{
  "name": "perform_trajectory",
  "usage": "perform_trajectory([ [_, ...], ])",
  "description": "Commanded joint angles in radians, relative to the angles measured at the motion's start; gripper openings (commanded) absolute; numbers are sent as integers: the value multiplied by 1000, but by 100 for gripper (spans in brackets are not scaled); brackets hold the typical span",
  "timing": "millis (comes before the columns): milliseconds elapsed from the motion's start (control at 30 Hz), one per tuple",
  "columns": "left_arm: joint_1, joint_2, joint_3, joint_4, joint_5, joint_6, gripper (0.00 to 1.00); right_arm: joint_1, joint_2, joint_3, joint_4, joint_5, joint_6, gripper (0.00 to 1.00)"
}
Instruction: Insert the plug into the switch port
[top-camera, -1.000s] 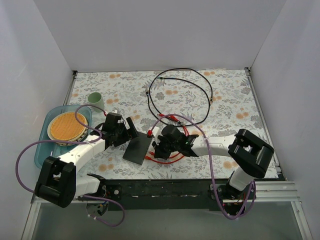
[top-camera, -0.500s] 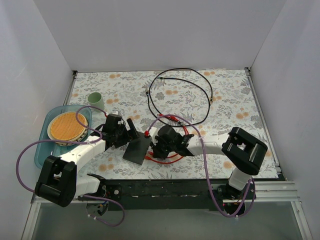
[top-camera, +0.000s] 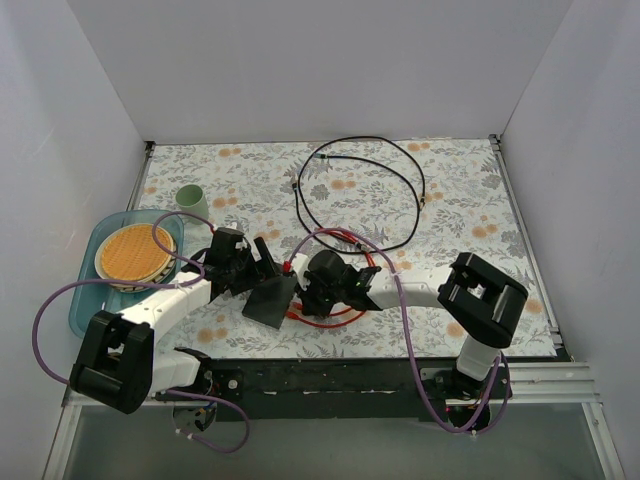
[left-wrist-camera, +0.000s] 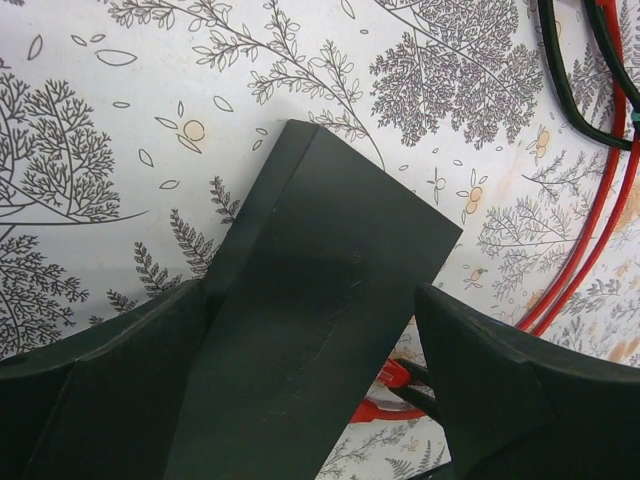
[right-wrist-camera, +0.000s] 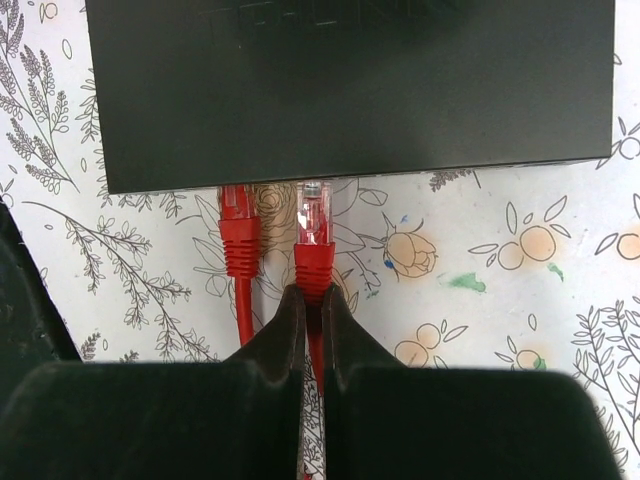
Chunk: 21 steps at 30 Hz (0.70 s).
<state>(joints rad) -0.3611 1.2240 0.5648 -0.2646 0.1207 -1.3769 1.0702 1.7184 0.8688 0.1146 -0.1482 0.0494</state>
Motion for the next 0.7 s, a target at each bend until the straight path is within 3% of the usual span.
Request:
perform_trajectory([
  [0,7,8,-6,11,23,1,84,19,46,44,-73,28,-3,1],
  [667,7,11,-9,11,42,-4,83,30,78,104,-178,61,-16,1],
])
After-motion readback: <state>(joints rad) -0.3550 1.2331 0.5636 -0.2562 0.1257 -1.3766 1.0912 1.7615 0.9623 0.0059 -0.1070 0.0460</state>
